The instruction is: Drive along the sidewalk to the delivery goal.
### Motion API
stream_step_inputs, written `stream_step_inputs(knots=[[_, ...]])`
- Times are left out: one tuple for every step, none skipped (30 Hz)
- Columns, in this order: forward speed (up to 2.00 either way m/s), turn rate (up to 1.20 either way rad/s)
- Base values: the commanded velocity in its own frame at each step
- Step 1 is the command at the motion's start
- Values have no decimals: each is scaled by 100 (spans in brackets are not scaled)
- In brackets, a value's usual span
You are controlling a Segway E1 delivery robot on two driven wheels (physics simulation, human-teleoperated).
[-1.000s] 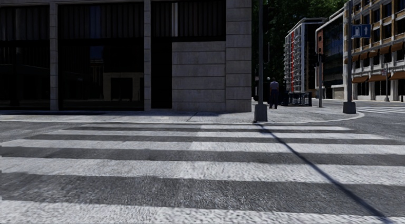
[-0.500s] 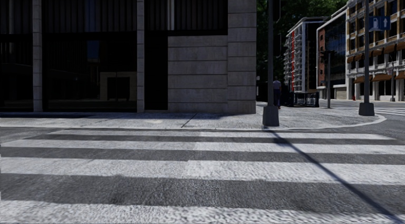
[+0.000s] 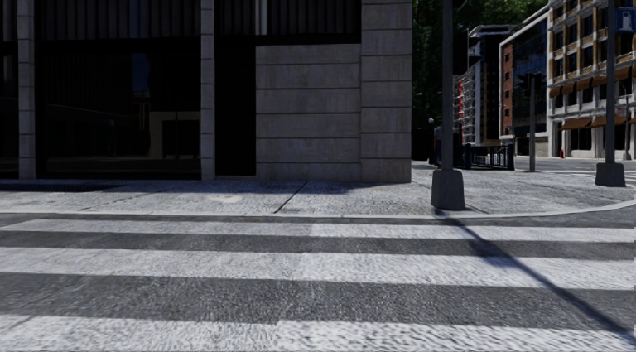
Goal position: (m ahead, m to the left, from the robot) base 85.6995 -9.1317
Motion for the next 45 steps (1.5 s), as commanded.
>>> stream_step_inputs(knots=[[200,0],[200,-1],[200,-1],[200,-6],[200,-17],[200,-22],[200,-22],[200,-23],[200,-23],[200,-23],[200,-23],[200,-23],[200,-21],[200,-19],[200,-19],[195,-17],[180,-10],[180,-10],[171,-6],[169,-3],[168,-2],[168,-2],[168,0],[168,0],[167,0],[167,0],[167,0],[167,0],[167,0],[167,-20],[167,-31],[167,-35],[167,-35],[167,-38],[167,-38],[167,-39],[167,-39],[169,-40],[170,-44],[171,-46],[171,-46],[171,-50],[173,-52],[173,-52],[176,-59]])
